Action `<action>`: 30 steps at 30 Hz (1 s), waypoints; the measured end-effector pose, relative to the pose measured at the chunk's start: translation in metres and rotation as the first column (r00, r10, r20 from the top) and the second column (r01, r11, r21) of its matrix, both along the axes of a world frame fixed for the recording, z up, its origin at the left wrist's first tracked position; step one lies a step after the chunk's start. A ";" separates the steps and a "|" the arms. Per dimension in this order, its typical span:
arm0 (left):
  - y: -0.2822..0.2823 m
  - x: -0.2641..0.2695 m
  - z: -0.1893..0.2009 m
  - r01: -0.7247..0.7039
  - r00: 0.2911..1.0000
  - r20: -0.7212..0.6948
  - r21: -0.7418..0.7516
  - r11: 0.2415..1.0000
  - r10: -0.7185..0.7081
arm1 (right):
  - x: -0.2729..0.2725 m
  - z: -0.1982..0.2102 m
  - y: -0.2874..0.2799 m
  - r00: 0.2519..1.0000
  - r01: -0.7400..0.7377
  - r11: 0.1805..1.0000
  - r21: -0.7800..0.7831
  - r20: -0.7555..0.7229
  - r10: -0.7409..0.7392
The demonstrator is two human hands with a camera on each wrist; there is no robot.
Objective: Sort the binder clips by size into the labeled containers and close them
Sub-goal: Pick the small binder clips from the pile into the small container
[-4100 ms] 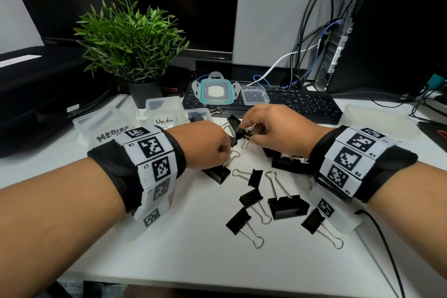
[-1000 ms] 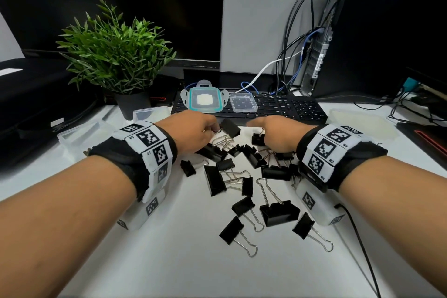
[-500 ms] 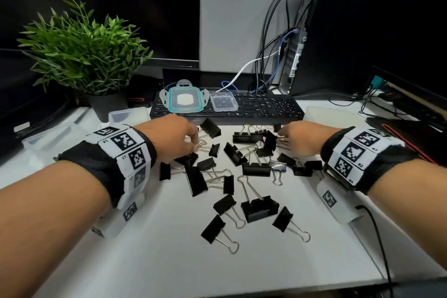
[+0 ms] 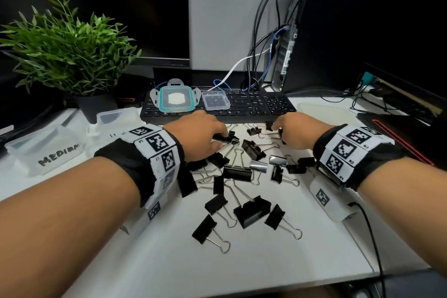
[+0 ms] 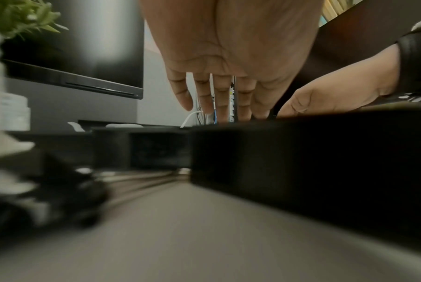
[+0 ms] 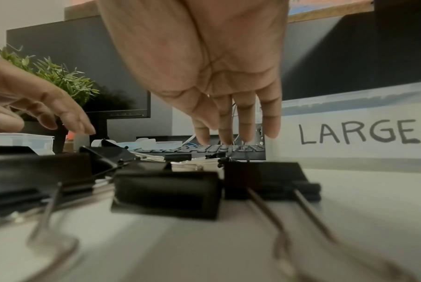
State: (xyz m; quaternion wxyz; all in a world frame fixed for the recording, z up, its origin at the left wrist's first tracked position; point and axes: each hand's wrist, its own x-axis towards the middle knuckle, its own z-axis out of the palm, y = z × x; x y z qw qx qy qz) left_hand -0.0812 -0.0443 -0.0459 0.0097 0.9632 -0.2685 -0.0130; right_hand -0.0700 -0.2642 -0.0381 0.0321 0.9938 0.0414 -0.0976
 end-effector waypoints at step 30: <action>0.006 0.001 -0.007 0.002 0.998 -0.066 0.039 0.999 0.001 | -0.032 -0.005 -0.014 0.929 -0.349 0.884 0.311 -0.011 0.370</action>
